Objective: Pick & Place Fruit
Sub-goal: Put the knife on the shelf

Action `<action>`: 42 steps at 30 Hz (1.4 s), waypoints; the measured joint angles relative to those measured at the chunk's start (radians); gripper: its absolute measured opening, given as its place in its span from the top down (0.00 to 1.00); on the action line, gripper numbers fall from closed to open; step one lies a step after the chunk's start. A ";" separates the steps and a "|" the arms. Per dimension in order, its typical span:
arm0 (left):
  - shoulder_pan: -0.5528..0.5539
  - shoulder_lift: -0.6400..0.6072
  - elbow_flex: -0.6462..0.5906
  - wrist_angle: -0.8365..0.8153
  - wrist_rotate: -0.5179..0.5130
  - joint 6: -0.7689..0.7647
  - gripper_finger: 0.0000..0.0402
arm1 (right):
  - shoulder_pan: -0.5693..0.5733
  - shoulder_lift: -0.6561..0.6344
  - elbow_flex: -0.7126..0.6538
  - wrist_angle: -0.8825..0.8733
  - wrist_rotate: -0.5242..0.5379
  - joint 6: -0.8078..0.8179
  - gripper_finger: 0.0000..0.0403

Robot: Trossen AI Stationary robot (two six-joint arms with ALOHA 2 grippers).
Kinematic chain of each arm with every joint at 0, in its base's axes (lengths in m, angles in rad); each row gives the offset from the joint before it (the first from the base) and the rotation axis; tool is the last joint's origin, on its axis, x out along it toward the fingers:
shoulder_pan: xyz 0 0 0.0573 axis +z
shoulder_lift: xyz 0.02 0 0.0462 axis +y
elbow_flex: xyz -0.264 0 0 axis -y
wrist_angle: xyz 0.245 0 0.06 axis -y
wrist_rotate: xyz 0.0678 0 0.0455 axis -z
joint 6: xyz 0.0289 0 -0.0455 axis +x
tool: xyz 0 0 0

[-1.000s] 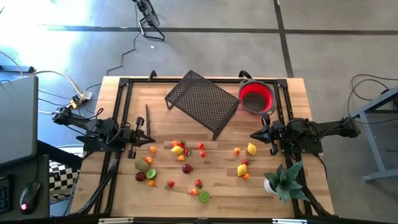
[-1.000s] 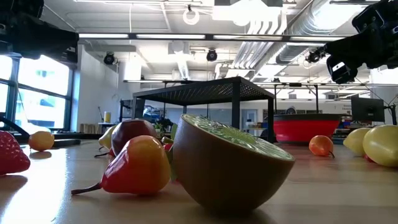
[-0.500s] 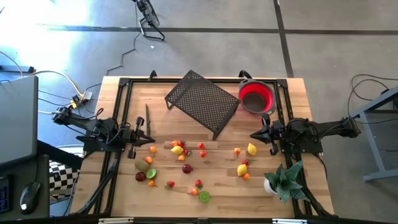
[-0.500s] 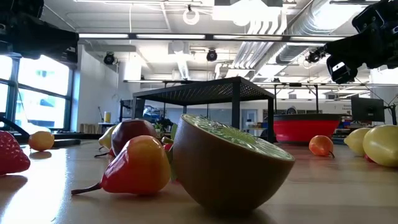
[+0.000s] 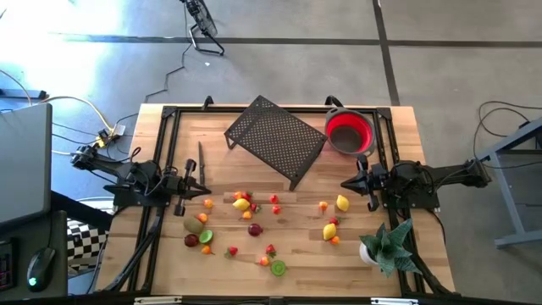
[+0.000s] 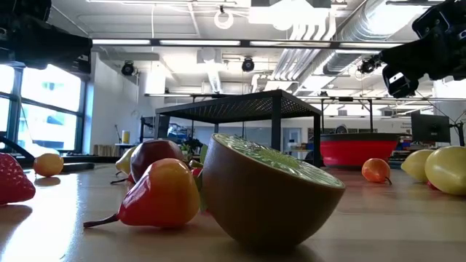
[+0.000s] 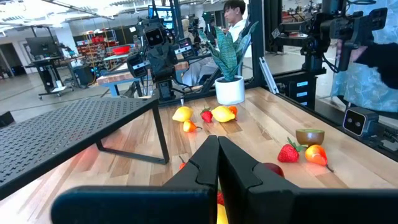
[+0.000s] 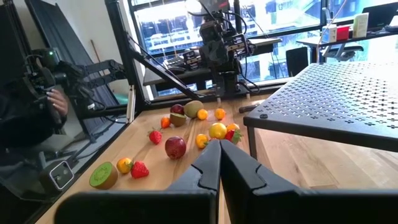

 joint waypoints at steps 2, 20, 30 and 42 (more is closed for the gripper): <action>0.000 0.000 0.000 0.000 0.000 0.000 1.00 | 0.000 0.000 0.000 0.006 0.002 0.000 0.99; 0.000 0.000 0.000 0.001 0.002 -0.035 1.00 | 0.000 0.000 0.000 0.021 -0.001 -0.005 0.99; 0.000 0.000 0.000 0.000 0.002 -0.085 1.00 | 0.000 0.000 0.000 0.020 -0.003 0.003 0.99; 0.000 0.000 0.000 0.000 0.003 -0.080 1.00 | 0.000 0.000 0.000 0.020 -0.001 0.001 0.99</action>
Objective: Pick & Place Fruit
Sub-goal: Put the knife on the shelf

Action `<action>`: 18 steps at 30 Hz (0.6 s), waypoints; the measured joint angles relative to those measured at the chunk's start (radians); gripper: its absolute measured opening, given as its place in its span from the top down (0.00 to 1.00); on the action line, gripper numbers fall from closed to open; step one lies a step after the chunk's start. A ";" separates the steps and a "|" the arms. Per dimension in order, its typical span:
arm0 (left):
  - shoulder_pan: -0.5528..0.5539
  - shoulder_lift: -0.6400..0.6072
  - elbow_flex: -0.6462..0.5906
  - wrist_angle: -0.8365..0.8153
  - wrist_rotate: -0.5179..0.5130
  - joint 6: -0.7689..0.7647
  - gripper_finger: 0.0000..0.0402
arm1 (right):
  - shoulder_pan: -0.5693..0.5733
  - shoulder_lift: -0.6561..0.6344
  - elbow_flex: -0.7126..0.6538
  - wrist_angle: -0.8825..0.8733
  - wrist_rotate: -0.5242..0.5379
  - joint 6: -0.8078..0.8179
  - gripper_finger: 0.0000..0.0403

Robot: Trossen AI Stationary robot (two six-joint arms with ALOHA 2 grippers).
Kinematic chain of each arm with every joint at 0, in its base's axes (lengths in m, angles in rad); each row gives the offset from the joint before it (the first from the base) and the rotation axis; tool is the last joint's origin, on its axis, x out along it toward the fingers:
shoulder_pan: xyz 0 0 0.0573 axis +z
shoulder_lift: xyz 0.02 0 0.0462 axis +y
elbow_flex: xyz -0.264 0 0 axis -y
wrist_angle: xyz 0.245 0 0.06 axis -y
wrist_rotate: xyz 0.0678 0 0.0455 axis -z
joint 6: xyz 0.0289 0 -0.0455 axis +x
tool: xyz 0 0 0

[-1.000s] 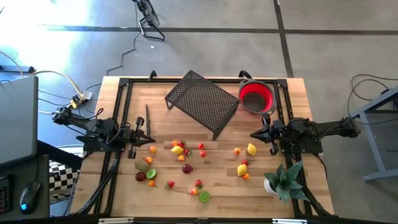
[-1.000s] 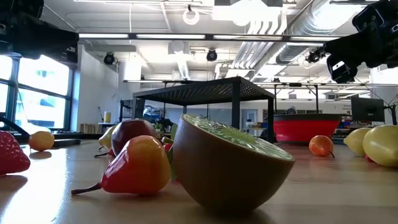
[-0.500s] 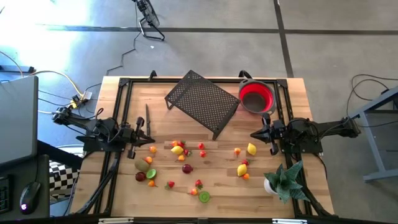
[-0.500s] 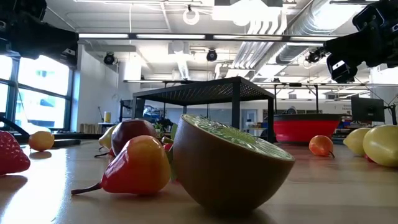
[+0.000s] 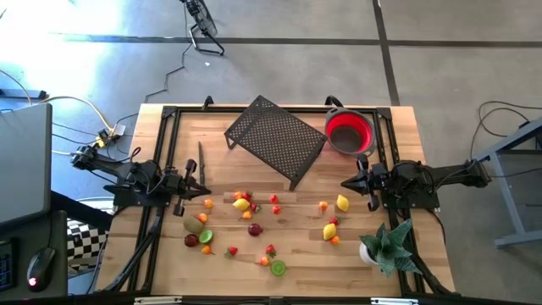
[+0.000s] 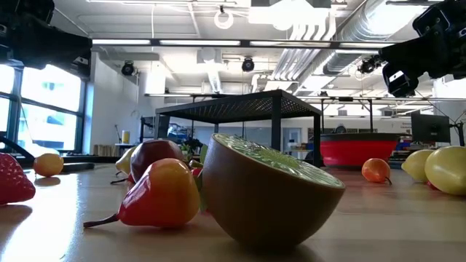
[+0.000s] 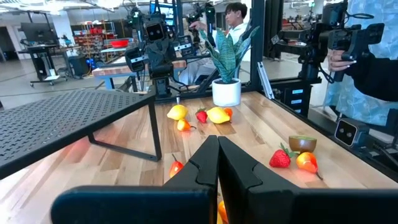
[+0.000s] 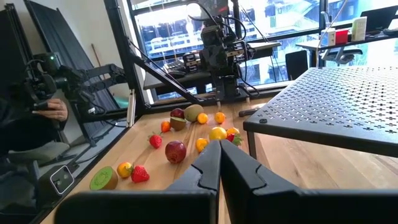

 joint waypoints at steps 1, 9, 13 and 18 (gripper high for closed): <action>0.000 0.000 0.000 0.000 0.000 0.000 1.00 | 0.000 0.000 0.000 0.000 0.000 0.000 0.99; 0.000 0.000 0.000 0.000 0.000 0.002 1.00 | 0.000 0.000 0.000 0.000 0.002 -0.033 0.99; 0.000 0.000 0.000 0.000 0.001 -0.057 1.00 | 0.000 0.000 0.000 0.000 0.002 -0.031 0.99; 0.000 0.000 0.000 0.000 0.001 -0.095 1.00 | 0.000 0.000 0.000 0.000 0.002 -0.034 0.99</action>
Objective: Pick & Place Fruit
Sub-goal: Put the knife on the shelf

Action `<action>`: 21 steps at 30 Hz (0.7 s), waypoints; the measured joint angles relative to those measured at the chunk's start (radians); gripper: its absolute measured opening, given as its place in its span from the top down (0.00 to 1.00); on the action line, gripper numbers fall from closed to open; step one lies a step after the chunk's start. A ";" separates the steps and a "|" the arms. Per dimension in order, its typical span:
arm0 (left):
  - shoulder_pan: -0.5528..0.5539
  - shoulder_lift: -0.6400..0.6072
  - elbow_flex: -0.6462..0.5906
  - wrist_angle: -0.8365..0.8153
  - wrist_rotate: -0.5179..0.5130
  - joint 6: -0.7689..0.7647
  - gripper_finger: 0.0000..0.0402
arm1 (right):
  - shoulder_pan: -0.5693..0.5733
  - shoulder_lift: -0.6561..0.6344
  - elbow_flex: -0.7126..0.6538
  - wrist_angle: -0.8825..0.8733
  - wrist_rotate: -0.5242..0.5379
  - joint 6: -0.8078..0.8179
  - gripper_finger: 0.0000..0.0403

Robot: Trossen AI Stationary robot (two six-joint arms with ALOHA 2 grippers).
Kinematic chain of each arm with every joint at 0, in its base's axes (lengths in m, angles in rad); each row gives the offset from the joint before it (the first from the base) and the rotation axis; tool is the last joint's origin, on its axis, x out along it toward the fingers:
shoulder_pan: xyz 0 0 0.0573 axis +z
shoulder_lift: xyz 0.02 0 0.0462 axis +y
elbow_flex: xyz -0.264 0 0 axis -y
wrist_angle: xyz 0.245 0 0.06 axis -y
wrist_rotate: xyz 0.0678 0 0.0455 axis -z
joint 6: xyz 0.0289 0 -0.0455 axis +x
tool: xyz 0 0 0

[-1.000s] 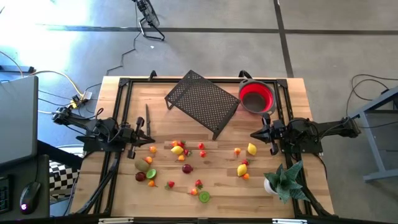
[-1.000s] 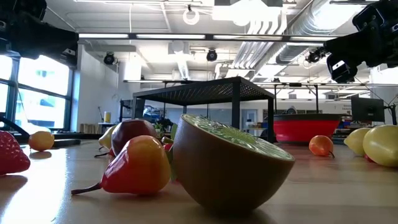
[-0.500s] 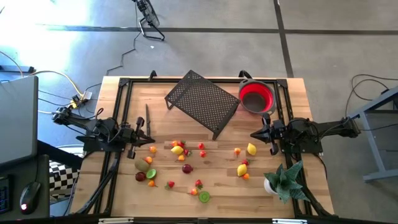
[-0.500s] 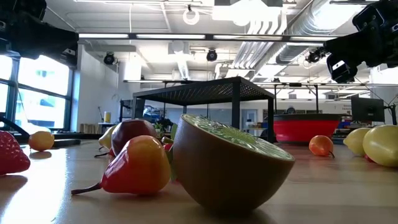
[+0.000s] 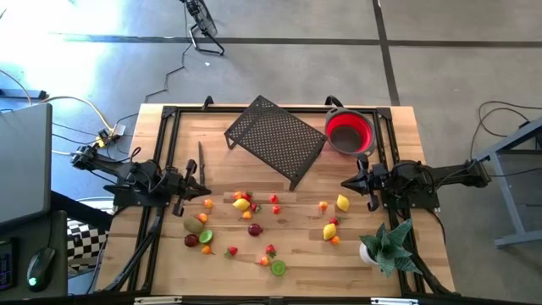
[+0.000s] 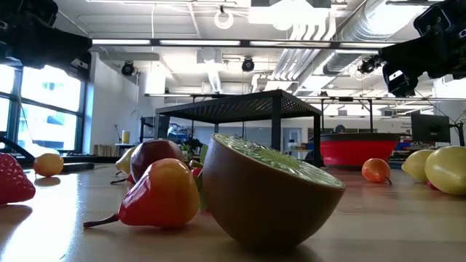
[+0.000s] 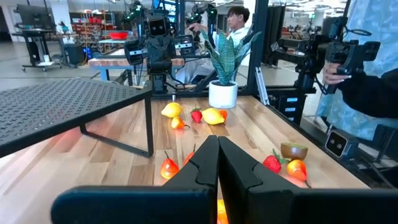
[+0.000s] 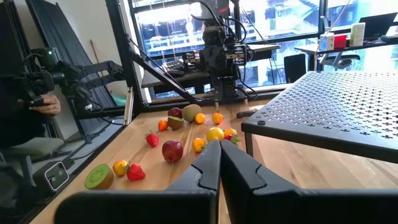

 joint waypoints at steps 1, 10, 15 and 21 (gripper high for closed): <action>0.000 0.000 0.000 0.000 0.000 0.000 1.00 | 0.000 0.000 0.000 0.000 0.000 0.000 0.99; 0.000 0.000 0.000 0.000 0.000 -0.004 1.00 | 0.000 0.000 0.000 0.000 0.000 0.000 0.99; 0.000 0.000 0.004 0.012 -0.040 -0.020 1.00 | 0.000 0.000 0.000 0.001 0.001 0.031 0.99; 0.000 0.000 0.032 0.004 -0.058 -0.062 1.00 | 0.000 0.000 0.000 0.018 0.026 0.082 0.99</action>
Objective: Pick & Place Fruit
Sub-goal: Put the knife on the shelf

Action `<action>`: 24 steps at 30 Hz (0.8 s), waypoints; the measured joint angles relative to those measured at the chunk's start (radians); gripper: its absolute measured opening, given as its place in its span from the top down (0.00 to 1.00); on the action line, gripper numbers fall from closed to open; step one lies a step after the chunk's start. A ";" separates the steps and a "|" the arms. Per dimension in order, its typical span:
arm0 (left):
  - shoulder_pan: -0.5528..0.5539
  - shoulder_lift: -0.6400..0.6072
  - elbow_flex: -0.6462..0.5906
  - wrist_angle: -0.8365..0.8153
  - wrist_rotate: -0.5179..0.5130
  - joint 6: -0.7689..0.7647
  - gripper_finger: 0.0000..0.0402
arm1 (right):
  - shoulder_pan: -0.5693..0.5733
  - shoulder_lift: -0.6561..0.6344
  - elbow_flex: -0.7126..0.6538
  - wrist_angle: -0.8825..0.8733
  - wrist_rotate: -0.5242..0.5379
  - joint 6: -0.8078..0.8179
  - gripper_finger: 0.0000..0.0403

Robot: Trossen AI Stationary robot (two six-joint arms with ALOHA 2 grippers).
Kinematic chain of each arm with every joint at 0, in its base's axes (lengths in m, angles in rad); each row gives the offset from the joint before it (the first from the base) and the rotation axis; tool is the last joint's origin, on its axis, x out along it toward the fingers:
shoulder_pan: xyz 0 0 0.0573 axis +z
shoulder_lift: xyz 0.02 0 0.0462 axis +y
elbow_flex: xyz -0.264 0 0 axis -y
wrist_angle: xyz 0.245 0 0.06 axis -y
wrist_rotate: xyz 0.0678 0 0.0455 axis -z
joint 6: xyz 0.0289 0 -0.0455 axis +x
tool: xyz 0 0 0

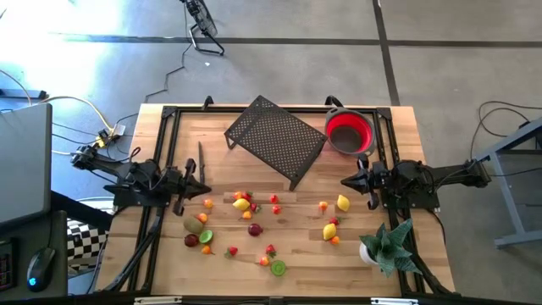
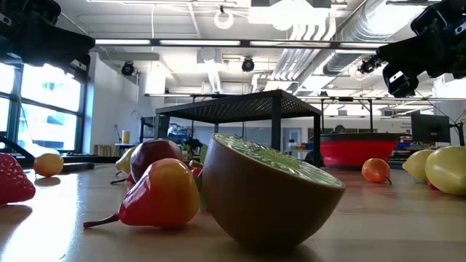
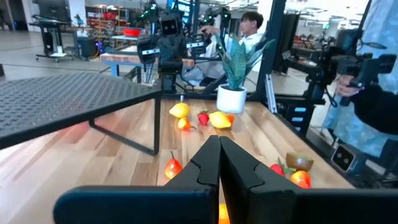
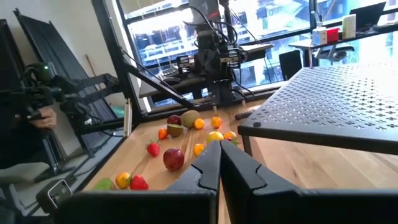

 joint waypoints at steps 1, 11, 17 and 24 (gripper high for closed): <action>0.000 0.000 0.004 0.004 -0.001 0.001 1.00 | 0.000 0.000 0.000 0.002 -0.001 0.000 0.99; 0.000 0.000 0.007 -0.029 -0.003 0.002 1.00 | 0.000 0.000 0.000 -0.003 -0.004 0.001 0.99; 0.000 0.000 0.009 -0.039 -0.002 0.002 1.00 | 0.000 0.000 0.000 -0.003 -0.004 0.003 0.99; 0.000 0.000 0.009 -0.039 0.000 0.009 1.00 | 0.000 0.000 0.000 -0.003 -0.004 0.003 0.99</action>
